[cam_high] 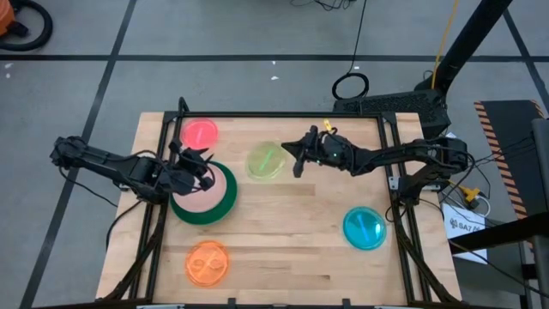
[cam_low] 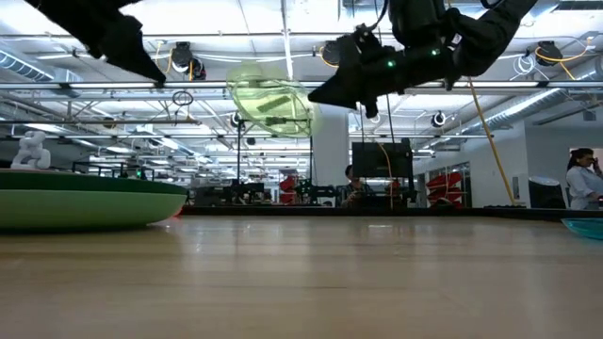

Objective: Stack plastic plates
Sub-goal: Stack the green plate on top of the light pink

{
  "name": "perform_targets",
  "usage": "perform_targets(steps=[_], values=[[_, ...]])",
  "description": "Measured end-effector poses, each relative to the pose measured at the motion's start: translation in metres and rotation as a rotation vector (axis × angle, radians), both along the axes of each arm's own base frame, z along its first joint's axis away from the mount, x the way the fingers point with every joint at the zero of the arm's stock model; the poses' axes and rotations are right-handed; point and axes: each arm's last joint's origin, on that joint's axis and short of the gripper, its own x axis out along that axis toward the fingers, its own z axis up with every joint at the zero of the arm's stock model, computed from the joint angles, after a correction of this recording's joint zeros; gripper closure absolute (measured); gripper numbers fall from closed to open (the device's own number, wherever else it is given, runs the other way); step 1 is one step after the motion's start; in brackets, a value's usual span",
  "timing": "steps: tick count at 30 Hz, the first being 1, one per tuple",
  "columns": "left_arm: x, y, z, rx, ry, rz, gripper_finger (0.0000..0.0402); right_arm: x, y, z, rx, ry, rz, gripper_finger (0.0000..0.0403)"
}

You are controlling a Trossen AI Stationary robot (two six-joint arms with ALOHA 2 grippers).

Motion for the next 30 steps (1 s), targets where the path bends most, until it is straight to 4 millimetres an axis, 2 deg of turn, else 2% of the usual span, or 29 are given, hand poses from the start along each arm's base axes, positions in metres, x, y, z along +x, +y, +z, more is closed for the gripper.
perform_targets(steps=[6, 13, 22, 30], values=[[0.001, 0.0, 0.026, 0.07, 0.011, -0.034, 0.0282, 0.023, 0.0, 0.01, 0.0, -0.019, 0.03, 0.0403], [-0.005, 0.002, 0.057, 0.151, -0.002, -0.021, 0.0282, 0.072, -0.007, 0.013, 0.054, 0.012, 0.072, 0.0403], [-0.028, 0.006, 0.057, 0.108, -0.031, 0.031, 0.0282, 0.141, -0.016, 0.022, 0.177, 0.158, 0.105, 0.0403], [-0.035, 0.007, 0.056, 0.146, -0.003, 0.042, 0.0282, 0.183, -0.023, 0.015, 0.314, 0.159, 0.125, 0.0403]])
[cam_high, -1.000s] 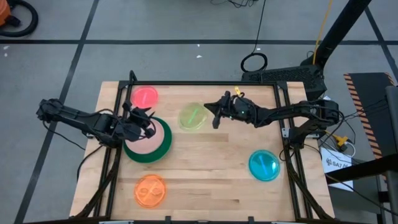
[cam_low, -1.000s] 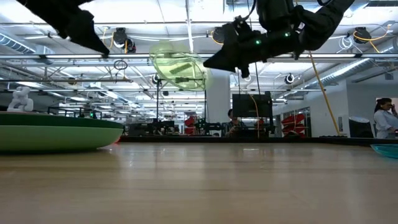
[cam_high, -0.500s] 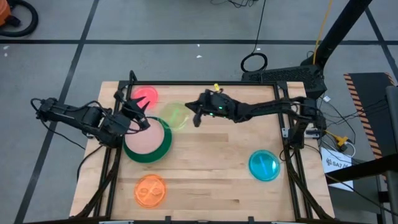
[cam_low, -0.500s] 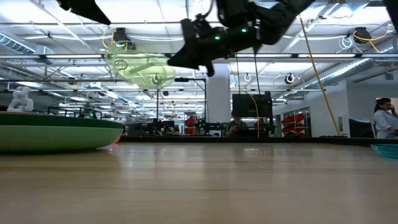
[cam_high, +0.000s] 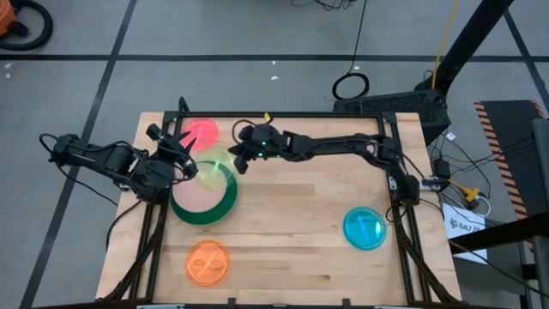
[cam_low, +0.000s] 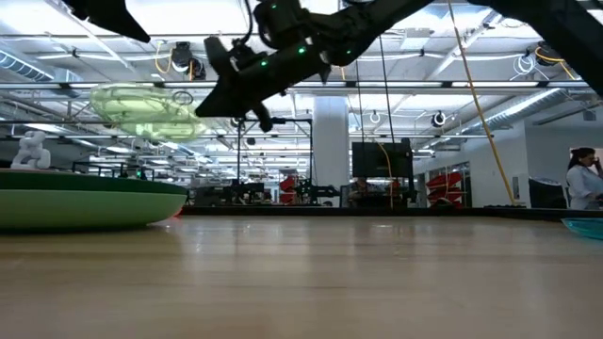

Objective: Stack plastic plates
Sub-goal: Stack the green plate on top of the light pink

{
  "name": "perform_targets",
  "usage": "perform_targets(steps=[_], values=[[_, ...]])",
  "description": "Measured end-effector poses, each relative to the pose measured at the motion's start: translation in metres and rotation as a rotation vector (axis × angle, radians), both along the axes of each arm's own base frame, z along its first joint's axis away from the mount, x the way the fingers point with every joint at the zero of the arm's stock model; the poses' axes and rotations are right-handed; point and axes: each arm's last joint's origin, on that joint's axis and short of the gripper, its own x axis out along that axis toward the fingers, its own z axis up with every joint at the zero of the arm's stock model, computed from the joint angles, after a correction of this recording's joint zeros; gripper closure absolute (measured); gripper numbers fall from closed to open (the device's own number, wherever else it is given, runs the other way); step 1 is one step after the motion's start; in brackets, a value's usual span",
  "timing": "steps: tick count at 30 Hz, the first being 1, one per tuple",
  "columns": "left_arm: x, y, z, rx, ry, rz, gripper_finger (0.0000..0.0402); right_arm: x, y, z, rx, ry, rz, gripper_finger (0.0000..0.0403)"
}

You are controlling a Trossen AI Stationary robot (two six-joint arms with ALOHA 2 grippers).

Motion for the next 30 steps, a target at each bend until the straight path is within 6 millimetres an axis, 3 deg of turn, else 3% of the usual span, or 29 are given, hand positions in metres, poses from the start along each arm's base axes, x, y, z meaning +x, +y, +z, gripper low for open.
perform_targets(steps=[14, 25, 30], values=[[-0.007, 0.002, -0.002, -0.019, 0.012, 0.001, 0.0282, 0.039, 0.001, -0.04, 0.146, 0.007, 0.009, 0.0403], [-0.007, 0.002, -0.002, -0.015, 0.017, -0.002, 0.0282, 0.042, 0.007, -0.049, 0.174, 0.04, 0.005, 0.0402], [-0.007, 0.002, -0.002, -0.013, 0.02, -0.004, 0.0282, 0.04, 0.007, -0.051, 0.187, 0.07, 0.0, 0.0378]])
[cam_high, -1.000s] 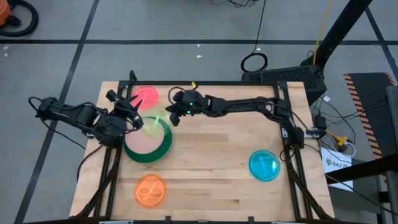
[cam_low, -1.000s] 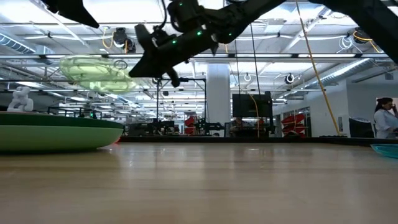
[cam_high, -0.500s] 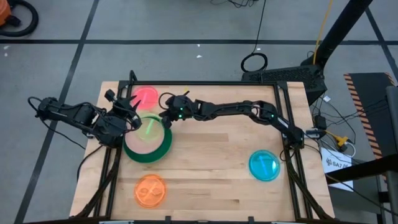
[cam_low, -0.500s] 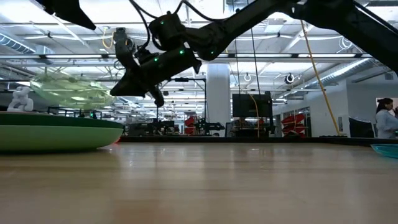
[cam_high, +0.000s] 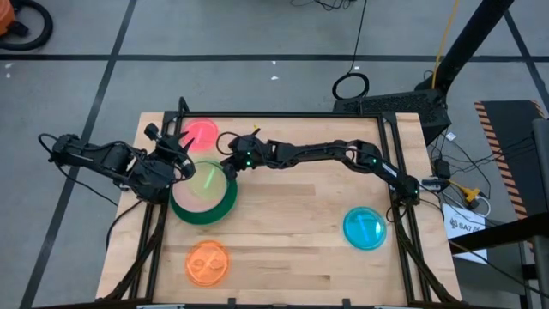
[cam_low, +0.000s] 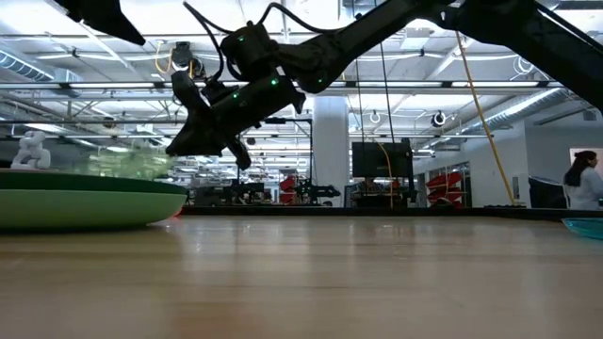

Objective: Stack plastic plates
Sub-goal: Stack the green plate on top of the light pink, then stack the pink plate on top of the green plate

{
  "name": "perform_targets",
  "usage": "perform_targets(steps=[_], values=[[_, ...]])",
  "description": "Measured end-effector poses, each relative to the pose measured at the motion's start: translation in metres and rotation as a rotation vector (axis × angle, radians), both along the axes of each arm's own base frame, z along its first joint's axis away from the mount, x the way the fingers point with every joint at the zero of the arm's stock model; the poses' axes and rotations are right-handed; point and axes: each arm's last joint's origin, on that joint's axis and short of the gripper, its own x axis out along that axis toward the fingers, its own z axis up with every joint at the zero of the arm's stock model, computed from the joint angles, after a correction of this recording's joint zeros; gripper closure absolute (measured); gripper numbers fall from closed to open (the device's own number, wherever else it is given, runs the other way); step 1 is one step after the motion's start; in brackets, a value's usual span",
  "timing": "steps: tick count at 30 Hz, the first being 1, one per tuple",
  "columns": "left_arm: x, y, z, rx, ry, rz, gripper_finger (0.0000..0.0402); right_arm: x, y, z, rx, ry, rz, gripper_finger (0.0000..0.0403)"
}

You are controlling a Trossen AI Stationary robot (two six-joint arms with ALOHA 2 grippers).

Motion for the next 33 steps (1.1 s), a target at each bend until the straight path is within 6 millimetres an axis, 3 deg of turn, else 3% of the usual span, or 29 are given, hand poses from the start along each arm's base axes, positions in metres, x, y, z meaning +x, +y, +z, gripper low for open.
perform_targets(steps=[14, 20, 26, 29, 33], values=[[0.0, 0.0, 0.0, -0.01, -0.012, 0.003, 0.0282, -0.006, -0.005, 0.002, -0.037, 0.055, 0.047, 0.0293], [0.001, 0.0, 0.0, -0.029, -0.031, 0.006, 0.0282, -0.024, -0.005, 0.033, -0.19, 0.16, 0.116, 0.0288], [0.002, -0.002, -0.001, -0.116, -0.069, -0.015, 0.0282, -0.045, 0.011, 0.074, -0.448, 0.273, 0.105, 0.0298], [0.006, -0.004, -0.004, -0.176, -0.05, -0.053, 0.0282, -0.06, 0.016, 0.093, -0.52, 0.314, 0.108, 0.0302], [0.018, -0.01, -0.012, -0.273, 0.024, -0.125, 0.0282, -0.088, 0.02, 0.104, -0.558, 0.316, 0.126, 0.0307]])
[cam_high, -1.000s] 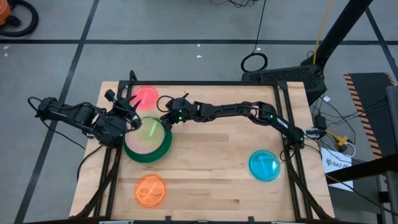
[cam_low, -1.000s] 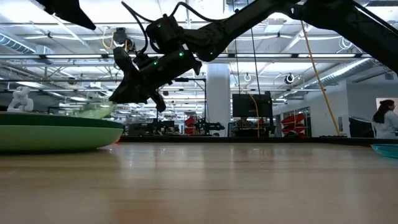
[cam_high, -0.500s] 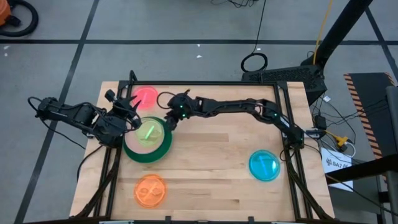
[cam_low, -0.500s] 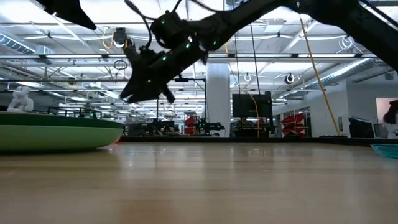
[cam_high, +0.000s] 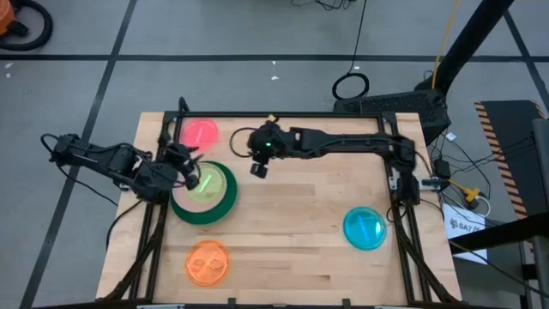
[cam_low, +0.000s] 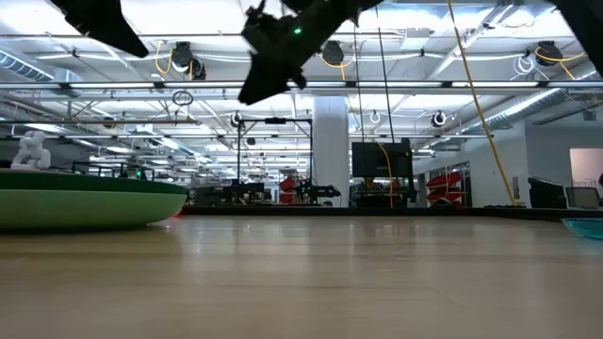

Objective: Stack plastic plates
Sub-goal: Stack the pink plate on top of the green plate

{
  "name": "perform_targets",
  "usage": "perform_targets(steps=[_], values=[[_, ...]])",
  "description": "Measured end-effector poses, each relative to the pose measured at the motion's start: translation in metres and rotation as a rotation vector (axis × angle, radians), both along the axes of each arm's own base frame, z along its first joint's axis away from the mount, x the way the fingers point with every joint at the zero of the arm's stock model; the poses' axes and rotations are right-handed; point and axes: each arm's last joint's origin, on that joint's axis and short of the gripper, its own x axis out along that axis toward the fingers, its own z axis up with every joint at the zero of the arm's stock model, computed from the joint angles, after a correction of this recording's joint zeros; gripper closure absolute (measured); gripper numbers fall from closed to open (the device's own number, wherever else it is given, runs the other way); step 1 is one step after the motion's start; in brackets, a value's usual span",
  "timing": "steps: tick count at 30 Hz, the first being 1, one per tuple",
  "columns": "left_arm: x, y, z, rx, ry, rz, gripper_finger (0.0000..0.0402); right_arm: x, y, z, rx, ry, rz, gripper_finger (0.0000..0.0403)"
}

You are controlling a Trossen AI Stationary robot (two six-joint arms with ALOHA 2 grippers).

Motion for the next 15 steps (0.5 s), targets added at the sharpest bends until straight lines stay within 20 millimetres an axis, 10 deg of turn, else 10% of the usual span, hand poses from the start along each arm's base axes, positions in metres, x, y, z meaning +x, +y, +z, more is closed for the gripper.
perform_targets(steps=[15], values=[[0.056, -0.013, -0.045, -0.17, 0.263, 0.034, 0.0282, -0.112, 0.015, 0.02, -0.153, -0.157, 0.026, 0.031]])
